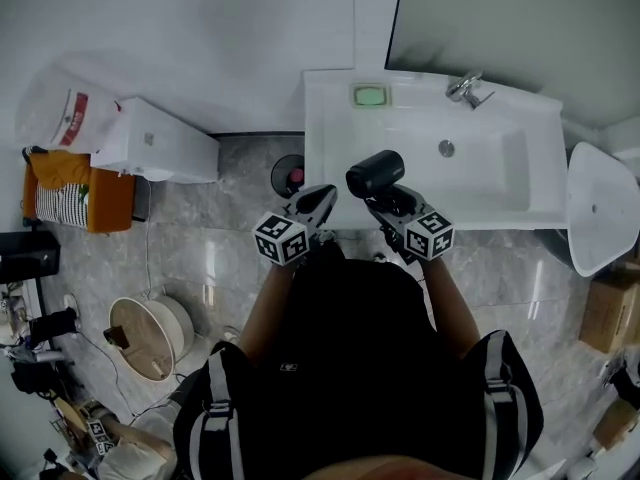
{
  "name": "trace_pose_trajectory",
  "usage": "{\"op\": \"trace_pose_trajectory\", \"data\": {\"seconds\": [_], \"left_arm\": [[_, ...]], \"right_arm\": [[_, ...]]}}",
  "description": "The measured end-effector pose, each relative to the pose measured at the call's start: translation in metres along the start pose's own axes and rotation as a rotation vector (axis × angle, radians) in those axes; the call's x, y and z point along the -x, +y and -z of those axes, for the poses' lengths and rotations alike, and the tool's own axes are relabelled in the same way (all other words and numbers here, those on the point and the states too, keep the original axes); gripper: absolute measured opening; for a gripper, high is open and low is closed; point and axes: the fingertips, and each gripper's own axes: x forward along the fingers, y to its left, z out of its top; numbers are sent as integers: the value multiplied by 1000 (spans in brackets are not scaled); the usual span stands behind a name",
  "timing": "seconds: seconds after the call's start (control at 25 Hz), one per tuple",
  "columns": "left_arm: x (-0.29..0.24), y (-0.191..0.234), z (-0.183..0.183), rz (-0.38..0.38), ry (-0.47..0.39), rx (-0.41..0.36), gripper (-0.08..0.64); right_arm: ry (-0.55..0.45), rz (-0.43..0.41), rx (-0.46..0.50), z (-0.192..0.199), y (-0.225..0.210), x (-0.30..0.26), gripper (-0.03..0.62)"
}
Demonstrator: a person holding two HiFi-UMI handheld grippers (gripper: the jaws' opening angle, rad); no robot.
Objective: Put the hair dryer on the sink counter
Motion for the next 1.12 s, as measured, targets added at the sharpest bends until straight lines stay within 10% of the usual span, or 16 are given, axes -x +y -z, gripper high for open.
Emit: {"op": "trace_pose_trajectory", "data": {"seconds": [1.12], "left_arm": [[31,95,-19,76,81,-19,17]], "right_arm": [[25,247,-143,44,-35,-92,331]]}}
